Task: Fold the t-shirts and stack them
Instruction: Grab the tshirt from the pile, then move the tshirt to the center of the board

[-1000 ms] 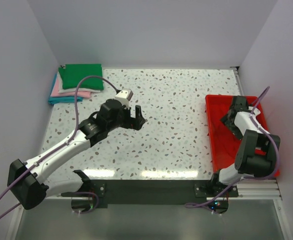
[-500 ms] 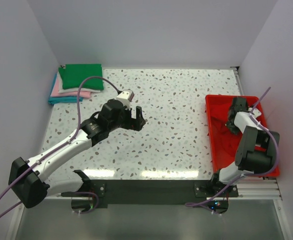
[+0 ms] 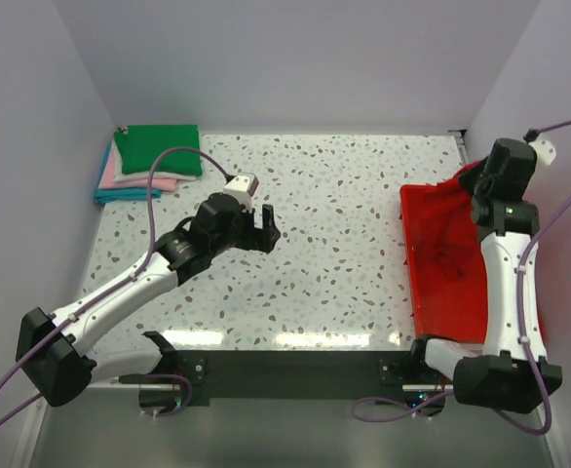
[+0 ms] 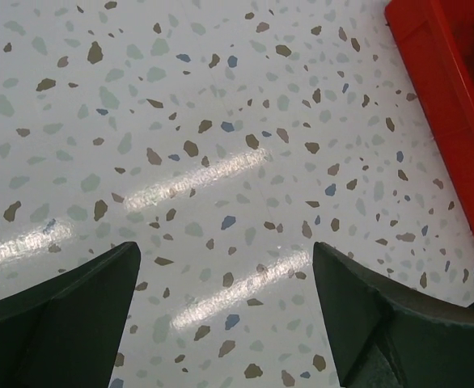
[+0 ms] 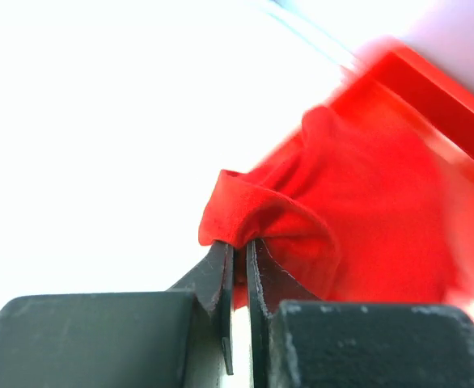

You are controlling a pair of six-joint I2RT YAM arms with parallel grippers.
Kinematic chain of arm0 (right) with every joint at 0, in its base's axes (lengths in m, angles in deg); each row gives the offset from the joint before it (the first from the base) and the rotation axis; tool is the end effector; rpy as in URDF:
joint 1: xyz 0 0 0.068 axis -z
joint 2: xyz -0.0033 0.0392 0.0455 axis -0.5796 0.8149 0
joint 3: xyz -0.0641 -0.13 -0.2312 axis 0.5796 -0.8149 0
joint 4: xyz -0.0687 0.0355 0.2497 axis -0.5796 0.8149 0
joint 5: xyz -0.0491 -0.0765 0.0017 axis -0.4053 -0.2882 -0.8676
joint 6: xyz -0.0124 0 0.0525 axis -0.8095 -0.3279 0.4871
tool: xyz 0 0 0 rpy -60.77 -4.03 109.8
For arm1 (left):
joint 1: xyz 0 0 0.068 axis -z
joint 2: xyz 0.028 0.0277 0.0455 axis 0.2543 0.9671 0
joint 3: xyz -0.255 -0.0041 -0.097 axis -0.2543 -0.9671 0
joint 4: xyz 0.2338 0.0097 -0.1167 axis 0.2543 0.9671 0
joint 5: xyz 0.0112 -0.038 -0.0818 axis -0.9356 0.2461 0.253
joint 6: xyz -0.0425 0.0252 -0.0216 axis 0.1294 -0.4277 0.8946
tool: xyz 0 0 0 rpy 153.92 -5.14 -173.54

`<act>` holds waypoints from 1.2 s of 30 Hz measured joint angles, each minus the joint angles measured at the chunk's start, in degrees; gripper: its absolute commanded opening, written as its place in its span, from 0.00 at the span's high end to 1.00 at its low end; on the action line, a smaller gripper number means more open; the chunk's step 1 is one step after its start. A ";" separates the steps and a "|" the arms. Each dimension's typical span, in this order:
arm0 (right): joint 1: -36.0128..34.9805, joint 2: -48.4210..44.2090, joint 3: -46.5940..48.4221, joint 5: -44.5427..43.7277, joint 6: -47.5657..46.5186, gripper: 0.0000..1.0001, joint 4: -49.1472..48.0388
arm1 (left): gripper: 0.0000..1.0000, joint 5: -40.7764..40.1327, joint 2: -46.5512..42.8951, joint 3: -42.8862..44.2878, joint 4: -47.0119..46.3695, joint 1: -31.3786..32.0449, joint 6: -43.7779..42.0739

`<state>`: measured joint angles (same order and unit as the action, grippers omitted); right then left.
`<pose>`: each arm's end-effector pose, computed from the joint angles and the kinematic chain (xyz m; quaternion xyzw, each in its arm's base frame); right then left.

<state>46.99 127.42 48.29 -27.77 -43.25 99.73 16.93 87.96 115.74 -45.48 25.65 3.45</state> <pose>0.2404 -0.0594 0.3852 0.4058 0.7522 -0.0132 0.5189 0.2003 -0.1658 0.2995 0.0832 0.8674 -0.2343 0.4311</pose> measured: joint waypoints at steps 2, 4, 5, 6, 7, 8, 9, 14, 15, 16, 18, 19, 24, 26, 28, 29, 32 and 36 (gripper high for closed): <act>-4.76 -1.40 6.67 1.14 -0.87 1.00 0.09 | 0.08 -1.40 -0.22 0.63 0.33 -0.02 -0.02; -10.67 -1.66 12.46 2.62 -1.51 1.00 0.33 | 0.08 -2.75 -0.57 1.44 0.70 -0.20 -0.04; -14.40 -1.36 15.56 3.41 -1.81 1.00 0.31 | 0.08 -3.52 -0.87 2.05 0.85 -0.35 -0.04; -18.71 -0.76 18.56 3.87 -2.10 1.00 0.44 | 0.08 -3.93 -1.16 2.49 0.92 -0.63 -0.07; -22.03 -0.15 20.79 4.11 -2.29 1.00 0.35 | 0.08 -4.35 -1.57 3.02 0.98 -1.07 -0.09; -26.29 0.76 23.41 4.37 -2.62 1.00 0.17 | 0.08 -4.81 -2.10 3.43 0.96 -1.64 -0.09; -30.08 1.79 25.81 4.66 -2.95 1.00 0.13 | 0.08 -5.25 -2.71 3.74 0.96 -2.40 -0.11; -45.70 10.38 38.47 4.96 -5.33 1.00 1.03 | 0.07 -5.25 -5.68 3.91 1.05 -7.61 0.02; -47.63 11.98 40.37 4.96 -5.75 1.00 1.01 | 0.07 -5.07 -5.99 3.91 1.05 -8.61 0.04; -49.88 14.21 42.93 4.96 -6.27 1.00 1.46 | 0.07 -4.79 -6.27 3.91 1.09 -9.99 0.07; -53.29 17.94 46.38 5.38 -6.95 1.00 1.38 | 0.07 -4.61 -6.69 3.89 1.11 -11.87 0.09; -54.34 19.10 46.80 5.79 -7.10 1.00 1.27 | 0.07 -4.63 -6.86 3.89 1.14 -12.41 0.13; -53.88 20.31 40.94 5.20 -6.99 0.89 1.42 | 0.05 -4.76 -7.65 3.43 1.46 -12.90 1.14; -49.99 18.93 32.74 7.74 -5.16 0.66 -1.25 | 0.05 -5.11 -7.91 2.73 1.68 -12.96 2.03; -44.15 16.96 22.62 10.67 -3.61 0.40 -3.26 | 0.06 -5.33 -8.04 1.44 1.64 -13.00 3.37; -39.54 16.59 16.92 12.39 -2.43 0.34 -3.85 | 0.07 -5.49 -8.04 0.28 1.53 -13.00 4.59; -28.92 17.31 5.14 13.25 -1.31 0.28 -3.63 | 0.10 -6.01 -7.89 -4.81 0.85 -13.00 8.48; -25.35 16.57 -3.76 12.46 -1.29 0.26 -2.45 | 0.12 -8.44 -7.08 -12.15 0.94 -13.00 13.77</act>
<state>21.64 143.98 44.53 -15.31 -44.54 97.29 8.49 80.88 103.59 -44.54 12.64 17.22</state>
